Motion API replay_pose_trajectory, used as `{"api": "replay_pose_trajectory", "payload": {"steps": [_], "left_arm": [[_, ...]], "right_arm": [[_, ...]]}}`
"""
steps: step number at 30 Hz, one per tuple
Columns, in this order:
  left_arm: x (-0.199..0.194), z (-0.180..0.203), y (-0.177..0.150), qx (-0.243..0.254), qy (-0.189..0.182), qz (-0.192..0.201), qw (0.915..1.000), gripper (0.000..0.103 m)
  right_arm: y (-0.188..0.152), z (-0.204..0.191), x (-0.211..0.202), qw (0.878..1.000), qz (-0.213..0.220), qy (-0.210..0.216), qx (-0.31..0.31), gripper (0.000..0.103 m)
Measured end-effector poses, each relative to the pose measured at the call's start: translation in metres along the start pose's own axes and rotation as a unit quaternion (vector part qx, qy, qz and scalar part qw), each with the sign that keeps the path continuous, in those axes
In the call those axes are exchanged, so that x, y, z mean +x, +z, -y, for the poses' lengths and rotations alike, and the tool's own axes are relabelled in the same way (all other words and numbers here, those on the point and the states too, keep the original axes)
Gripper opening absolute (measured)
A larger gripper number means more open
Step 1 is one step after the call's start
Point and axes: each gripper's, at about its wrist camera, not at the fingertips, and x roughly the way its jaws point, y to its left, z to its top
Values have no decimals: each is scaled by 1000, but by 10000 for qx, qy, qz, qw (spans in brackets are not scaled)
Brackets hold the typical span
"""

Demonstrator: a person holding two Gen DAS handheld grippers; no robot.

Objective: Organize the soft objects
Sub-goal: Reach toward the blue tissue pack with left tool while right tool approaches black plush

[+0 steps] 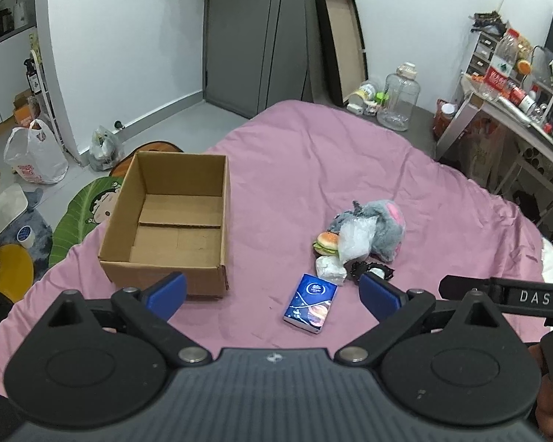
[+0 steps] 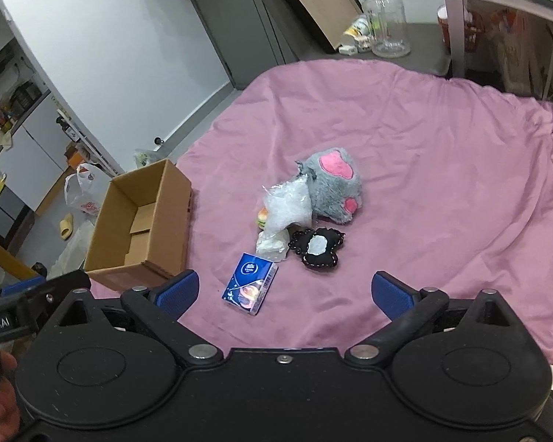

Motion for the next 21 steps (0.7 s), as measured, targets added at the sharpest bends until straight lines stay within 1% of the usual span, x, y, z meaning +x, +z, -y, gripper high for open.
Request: {"api": "replay_pose_trajectory", "payload": {"steps": [8,14,17,19,21], "left_arm": [[29,10,3,41,17,-162,9999,100],[52,16,4,1,26,-393,9992,100],[64,18,3,15,80,-470,9989,100],[73,19,3,-33,45,-542,9985,100],[84,19,2,-66,28,-639,9979,100]], "right_arm": [[13,16,36,9989,-294,50,375,96],[25,25,63,9964,-543,-32,643,96],[29,29,74,9958,-572,-88,715,96],[30,33,82,9950,-587,-72,803,96],[29,38,94,9933,-659,-60,945,91]]}}
